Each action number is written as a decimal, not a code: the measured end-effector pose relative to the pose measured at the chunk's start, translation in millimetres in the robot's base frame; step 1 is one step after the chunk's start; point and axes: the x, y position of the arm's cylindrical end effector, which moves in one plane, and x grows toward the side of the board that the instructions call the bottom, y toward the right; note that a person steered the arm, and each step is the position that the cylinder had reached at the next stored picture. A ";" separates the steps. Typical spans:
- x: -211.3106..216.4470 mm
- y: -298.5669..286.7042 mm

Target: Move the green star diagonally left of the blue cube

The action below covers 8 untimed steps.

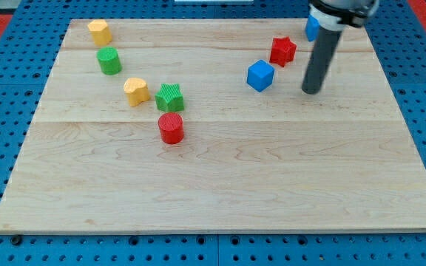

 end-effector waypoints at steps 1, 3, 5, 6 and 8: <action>-12.5 -46.2; 71.0 -165.7; 57.3 -224.2; 43.5 -240.2; 14.7 -275.3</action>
